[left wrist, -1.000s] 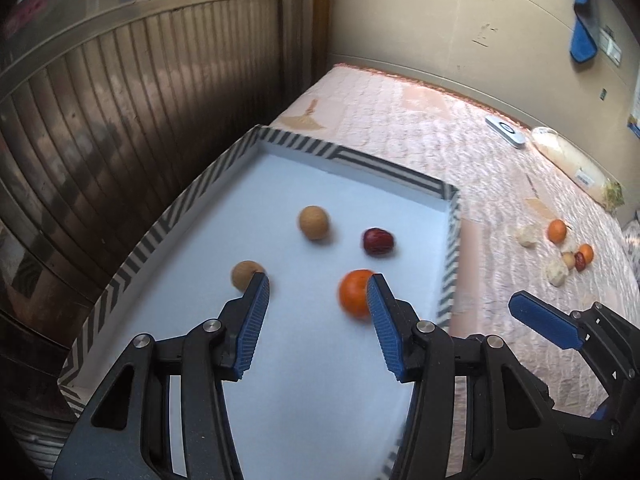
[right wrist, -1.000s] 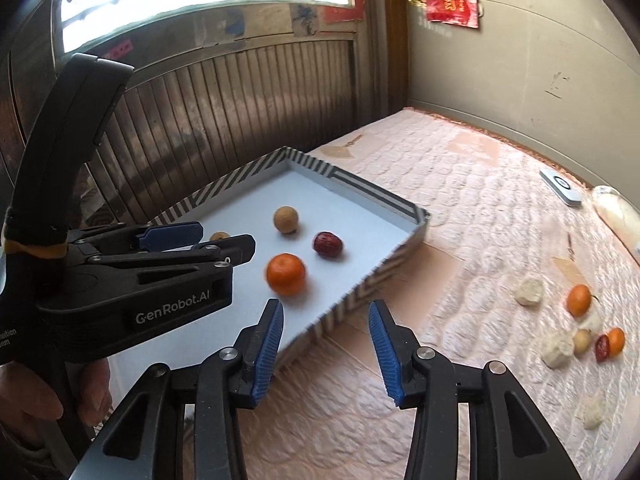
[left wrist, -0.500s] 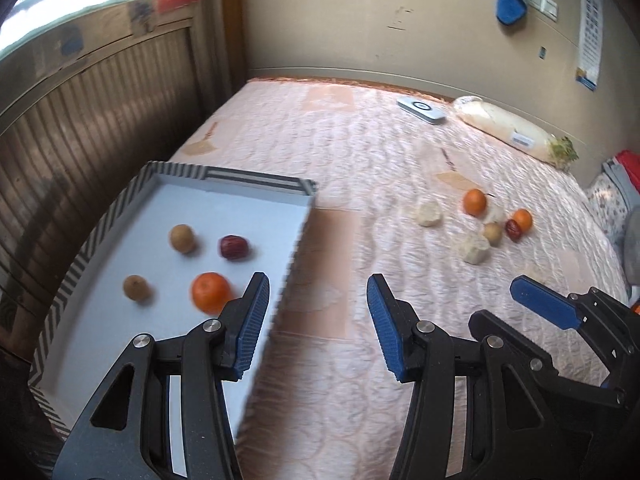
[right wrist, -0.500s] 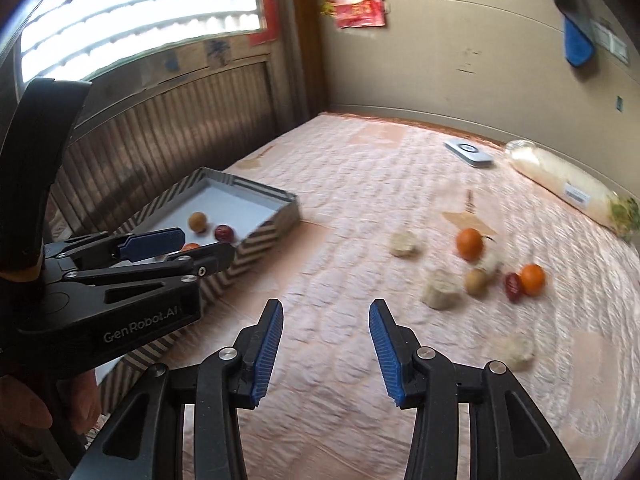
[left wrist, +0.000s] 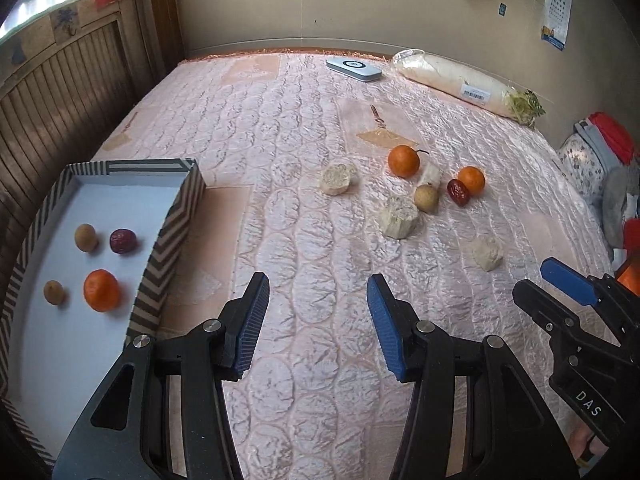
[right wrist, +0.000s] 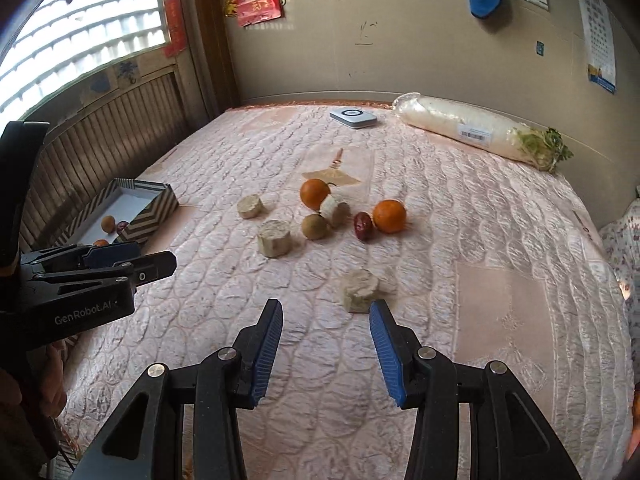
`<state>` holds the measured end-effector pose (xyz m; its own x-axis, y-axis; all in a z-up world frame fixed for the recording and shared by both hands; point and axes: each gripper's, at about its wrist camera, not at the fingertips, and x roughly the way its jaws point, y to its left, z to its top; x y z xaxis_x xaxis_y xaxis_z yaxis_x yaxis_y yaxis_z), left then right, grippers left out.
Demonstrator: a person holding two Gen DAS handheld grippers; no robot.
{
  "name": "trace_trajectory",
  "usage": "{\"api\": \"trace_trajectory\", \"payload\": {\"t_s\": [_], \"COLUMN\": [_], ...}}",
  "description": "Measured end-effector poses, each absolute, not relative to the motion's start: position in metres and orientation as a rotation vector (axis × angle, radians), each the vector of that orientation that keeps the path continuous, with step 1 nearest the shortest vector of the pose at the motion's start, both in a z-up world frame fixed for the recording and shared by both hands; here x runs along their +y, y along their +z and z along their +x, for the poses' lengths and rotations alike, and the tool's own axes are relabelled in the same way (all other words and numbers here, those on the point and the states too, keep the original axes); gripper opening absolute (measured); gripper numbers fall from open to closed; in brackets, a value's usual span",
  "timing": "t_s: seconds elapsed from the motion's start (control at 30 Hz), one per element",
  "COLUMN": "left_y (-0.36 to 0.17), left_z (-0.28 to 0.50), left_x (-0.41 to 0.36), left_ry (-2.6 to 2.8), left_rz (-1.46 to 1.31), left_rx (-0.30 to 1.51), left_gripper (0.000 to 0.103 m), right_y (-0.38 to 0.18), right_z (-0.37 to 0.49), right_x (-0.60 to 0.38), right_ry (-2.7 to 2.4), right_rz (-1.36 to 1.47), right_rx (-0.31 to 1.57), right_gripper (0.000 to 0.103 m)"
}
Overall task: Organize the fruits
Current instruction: 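Return both tools to the bed and approach the pale cake piece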
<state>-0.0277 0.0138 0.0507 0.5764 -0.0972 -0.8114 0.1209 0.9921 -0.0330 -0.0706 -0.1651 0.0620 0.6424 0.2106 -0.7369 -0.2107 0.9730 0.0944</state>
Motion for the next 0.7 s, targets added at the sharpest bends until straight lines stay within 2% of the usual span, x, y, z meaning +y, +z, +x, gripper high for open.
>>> {"api": "trace_trajectory", "payload": {"t_s": [0.7], "left_y": [0.042], "left_z": [-0.009], "left_x": [-0.016], "left_ry": [-0.146], "left_rz": [0.054], "left_rx": [0.966], "left_gripper": [0.051], "right_y": [0.047], "right_z": [-0.058], "right_x": [-0.19], "right_ry": [0.192], "right_rz": [0.029], "right_rx": [0.873], "right_gripper": [0.044]}}
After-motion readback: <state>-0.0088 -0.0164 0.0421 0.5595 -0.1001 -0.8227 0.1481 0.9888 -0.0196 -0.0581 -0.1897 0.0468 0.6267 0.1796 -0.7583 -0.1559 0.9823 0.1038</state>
